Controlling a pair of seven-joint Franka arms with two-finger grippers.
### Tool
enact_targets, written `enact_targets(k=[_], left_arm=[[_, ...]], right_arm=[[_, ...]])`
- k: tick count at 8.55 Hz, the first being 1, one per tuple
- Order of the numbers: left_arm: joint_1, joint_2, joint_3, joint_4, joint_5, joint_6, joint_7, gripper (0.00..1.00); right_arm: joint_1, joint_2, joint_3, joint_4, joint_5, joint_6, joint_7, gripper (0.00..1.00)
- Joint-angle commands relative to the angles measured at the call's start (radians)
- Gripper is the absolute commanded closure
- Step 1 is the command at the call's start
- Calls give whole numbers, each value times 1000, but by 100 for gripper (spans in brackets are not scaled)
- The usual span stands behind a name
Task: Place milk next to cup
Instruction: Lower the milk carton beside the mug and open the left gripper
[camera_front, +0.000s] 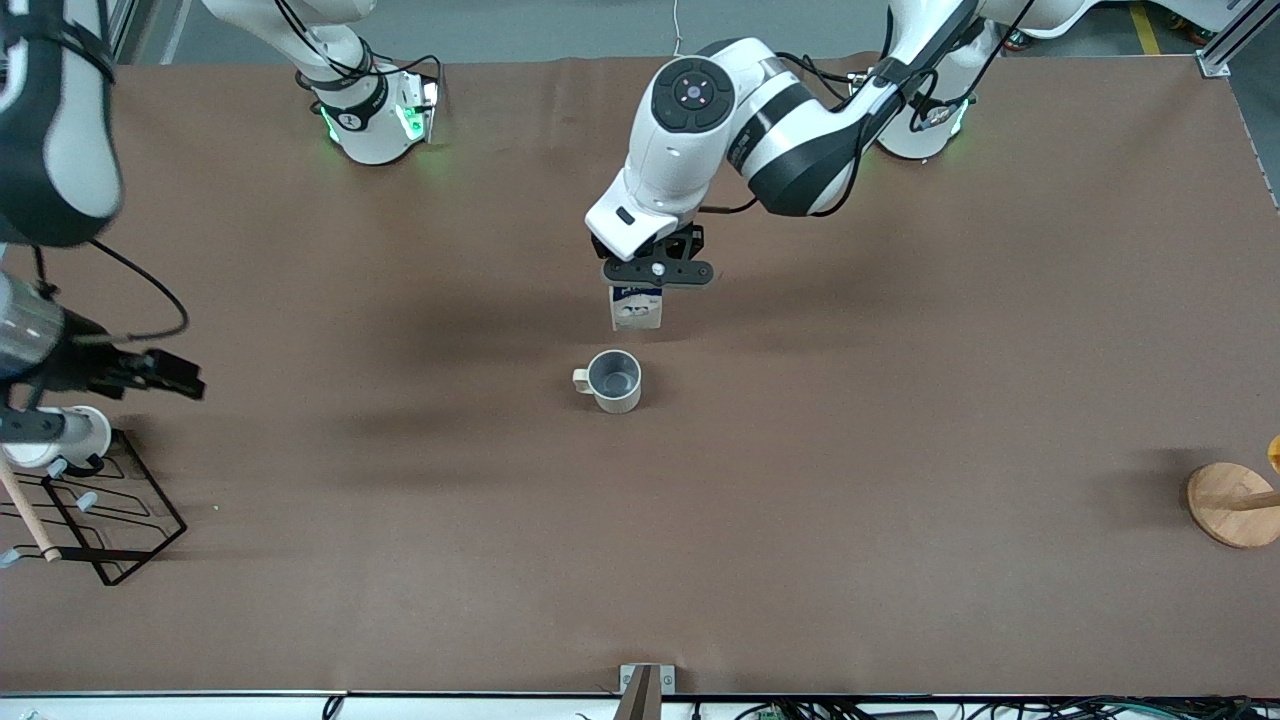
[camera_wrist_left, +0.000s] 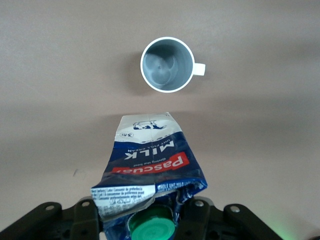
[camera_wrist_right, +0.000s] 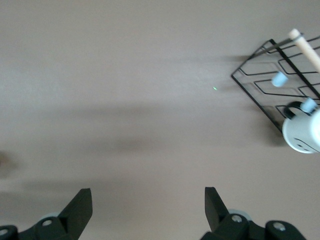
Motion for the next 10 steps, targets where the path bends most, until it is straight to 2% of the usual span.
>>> enact_targets(k=[1,2,4,6,8,10], left_arm=[[-24,67,-1,54,55,10,-18,50],[-38,93,4,73,60,12,-18,50],[-43,122,4,88,81,15,-18,50],[-61,151,7,102,115,27,-18,50],[-63,179,7,116,130,29,-18,50],[-63,203,7,116,138,62,-20,50]], right_arm=[[-57,-54,20,-8,-6,-19,-75,1],[-61,-51,22,41,2,-34,-74,1],[-64,-50,23,133,-4,-161,-68,1],[-59,-60,25,155,2,-218,-72,1],[-61,-125,23,79,-9,-240,-77,0],[-53,-278,29,-82,-10,-185,-66,1]])
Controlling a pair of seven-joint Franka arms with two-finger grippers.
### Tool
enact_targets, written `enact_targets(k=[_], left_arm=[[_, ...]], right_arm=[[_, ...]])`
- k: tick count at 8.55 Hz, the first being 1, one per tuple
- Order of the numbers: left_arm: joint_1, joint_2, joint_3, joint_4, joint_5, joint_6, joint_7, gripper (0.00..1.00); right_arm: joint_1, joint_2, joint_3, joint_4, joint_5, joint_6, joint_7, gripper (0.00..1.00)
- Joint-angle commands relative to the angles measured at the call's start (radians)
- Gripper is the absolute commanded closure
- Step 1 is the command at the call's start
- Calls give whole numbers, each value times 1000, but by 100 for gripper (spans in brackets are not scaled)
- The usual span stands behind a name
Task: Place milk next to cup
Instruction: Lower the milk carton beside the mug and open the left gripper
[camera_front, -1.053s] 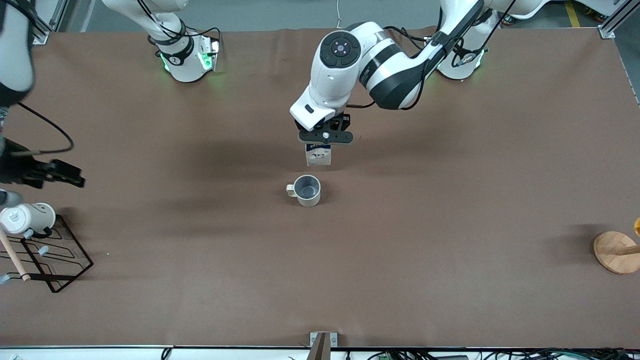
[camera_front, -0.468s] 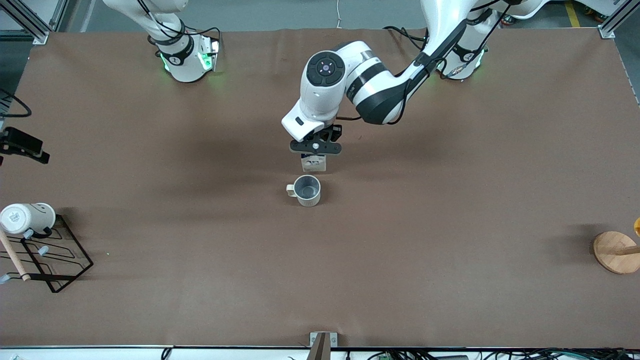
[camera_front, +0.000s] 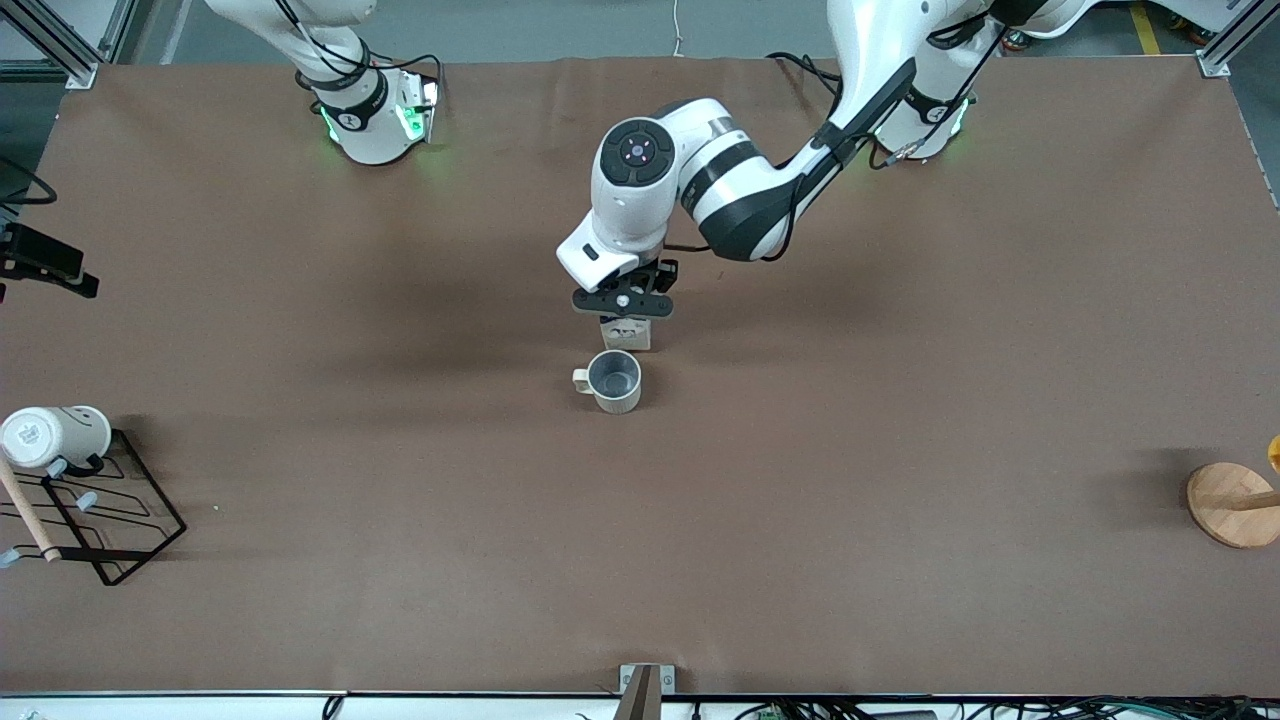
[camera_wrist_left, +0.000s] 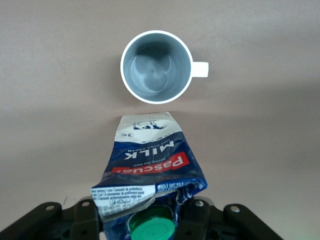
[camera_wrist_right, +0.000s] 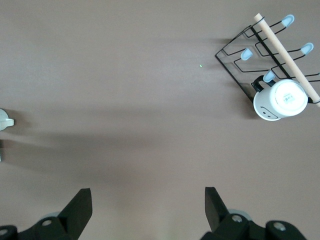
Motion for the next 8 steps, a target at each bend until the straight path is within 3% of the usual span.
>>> enact_targets(k=[1,5,6,7,8], left_arm=[[-13,36,6,34,23,26,-18,50],[-33,56,7,35,38,32,-22,47],[-34,59,7,37,47,32,-22,20],[-42,61,7,35,66,31,-22,1],[-42,59,7,35,73,31,-40,0]], right_arm=[[-4,-154,18,-155,-10,20,2,1],[-7,-149,17,-133,-4,18,6,0],[-2,-149,18,-135,-6,17,6,0],[-2,-149,18,-136,-9,20,6,0],[-5,-149,17,-136,-9,23,6,0]])
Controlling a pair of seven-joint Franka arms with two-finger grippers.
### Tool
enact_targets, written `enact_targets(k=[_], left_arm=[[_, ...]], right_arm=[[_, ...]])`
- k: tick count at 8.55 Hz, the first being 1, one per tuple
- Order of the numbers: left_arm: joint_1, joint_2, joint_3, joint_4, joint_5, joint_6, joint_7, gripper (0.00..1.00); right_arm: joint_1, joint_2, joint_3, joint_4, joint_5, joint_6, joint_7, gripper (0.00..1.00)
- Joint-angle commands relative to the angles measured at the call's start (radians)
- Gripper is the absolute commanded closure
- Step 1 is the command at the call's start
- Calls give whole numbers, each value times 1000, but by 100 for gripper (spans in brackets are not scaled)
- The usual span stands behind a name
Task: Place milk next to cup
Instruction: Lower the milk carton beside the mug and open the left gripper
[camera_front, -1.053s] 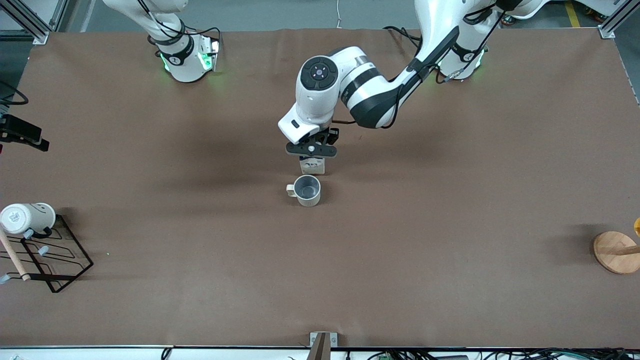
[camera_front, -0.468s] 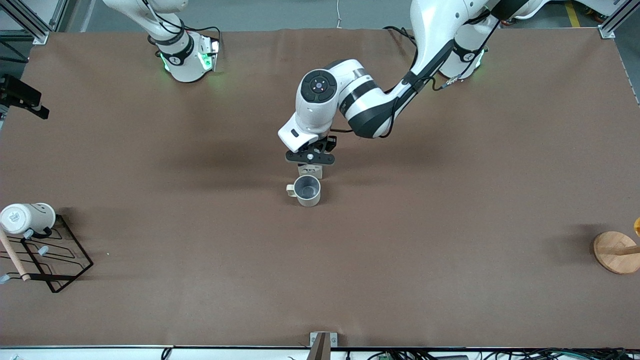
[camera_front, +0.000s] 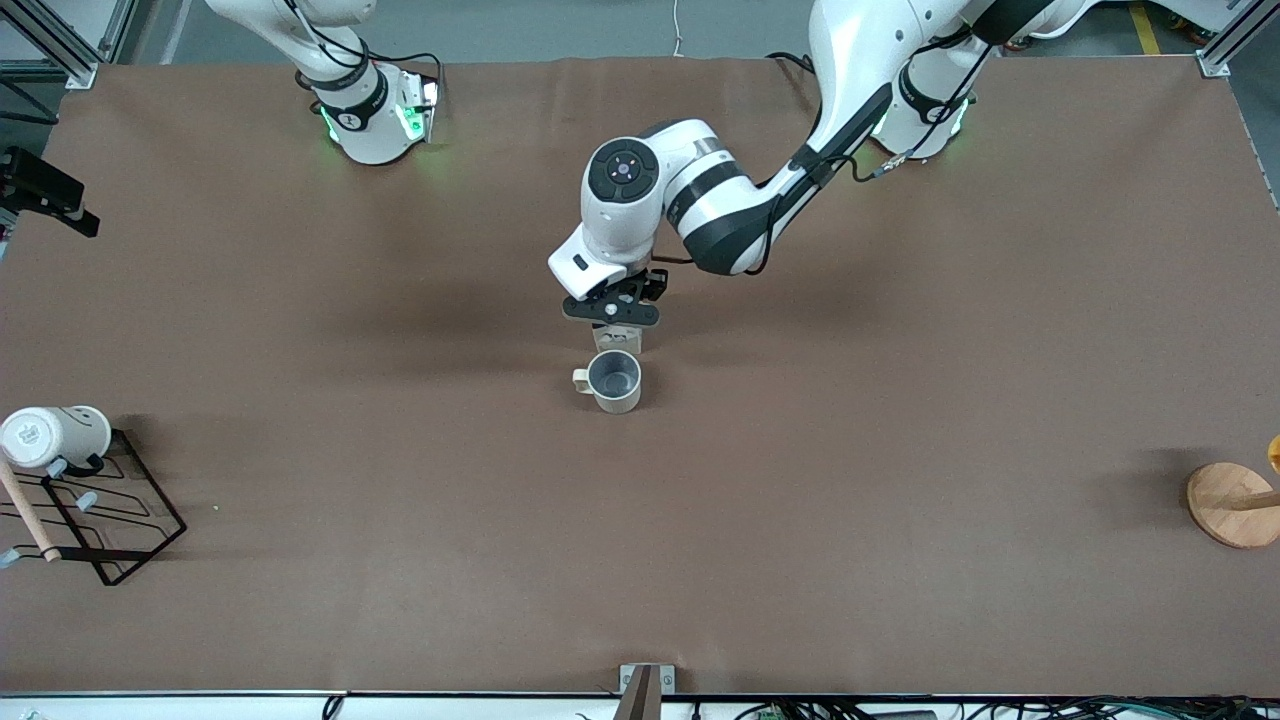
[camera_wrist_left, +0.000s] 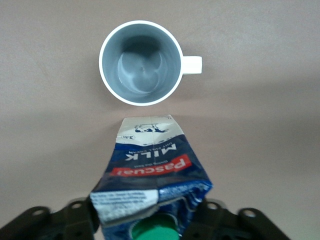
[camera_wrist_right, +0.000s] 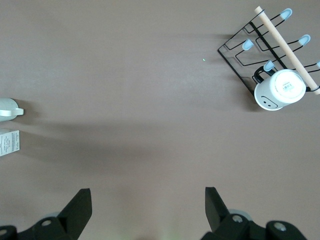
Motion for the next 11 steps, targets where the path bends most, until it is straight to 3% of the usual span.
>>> enact_targets(k=[1,3,6,8,11], left_arm=[[-13,-5,6,25,30,-3,-39,0],[8,-77,6,26,27,-17,-71,0],[228,-233,4,17,27,-23,-129,0],[368,-292,0,19,32,-115,-110,0],[573,-382,-11,16,-32,-238,223,0]], right_arm=[[-10,-15,6,-25,-10,13,3,0],[-10,-14,6,-26,-12,14,-2,0],[-5,-14,6,-26,-13,9,-5,0],[-3,-14,6,-25,-13,8,-5,0],[-3,-14,6,-23,-13,11,0,0]])
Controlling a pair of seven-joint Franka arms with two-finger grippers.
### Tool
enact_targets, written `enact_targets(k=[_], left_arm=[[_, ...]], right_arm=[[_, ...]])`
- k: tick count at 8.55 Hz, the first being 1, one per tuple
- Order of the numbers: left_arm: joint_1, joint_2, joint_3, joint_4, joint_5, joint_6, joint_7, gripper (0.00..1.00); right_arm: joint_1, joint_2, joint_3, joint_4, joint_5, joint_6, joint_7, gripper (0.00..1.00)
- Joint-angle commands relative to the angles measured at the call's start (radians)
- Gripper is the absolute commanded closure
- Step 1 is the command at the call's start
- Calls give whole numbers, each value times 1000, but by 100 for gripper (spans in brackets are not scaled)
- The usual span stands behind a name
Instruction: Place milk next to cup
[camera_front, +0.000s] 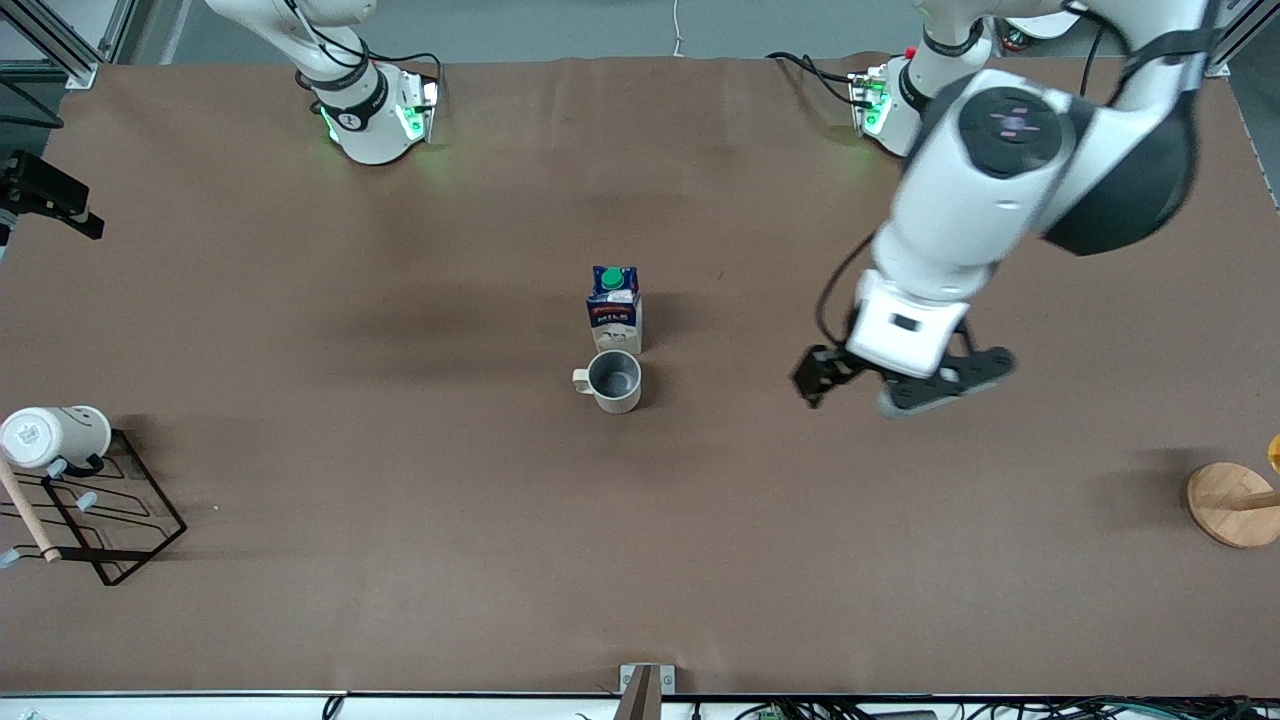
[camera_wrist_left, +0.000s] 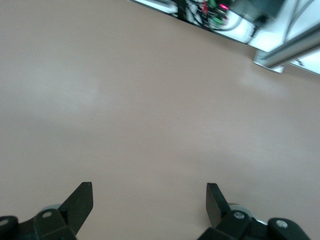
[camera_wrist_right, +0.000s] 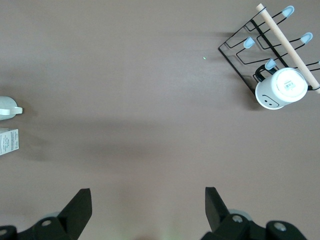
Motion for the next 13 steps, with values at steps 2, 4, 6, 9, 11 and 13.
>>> enact_targets(k=[2,4,6,9,11,13], left_arm=[[-46,-137,239,-46,-118,-65,314,0],[-123,-247,475,-104,-213,-134,650,0],[-131,-359,568,-189,-243,-175,805,0],[-119,-433,564,-258,-241,-172,803,0],[-120,-402,561,-220,-240,-180,804,0],[-120,-404,559,-214,-231,-235,810,0]], right_arm=[[-3,-14,6,-11,-12,7,0,0],[-4,-14,5,-11,-12,8,0,0],[-4,-14,5,-11,-12,10,0,0],[-4,-14,5,-11,-12,10,0,0],[-5,-14,5,-11,-12,11,0,0],[-5,-14,5,-11,-12,10,0,0]])
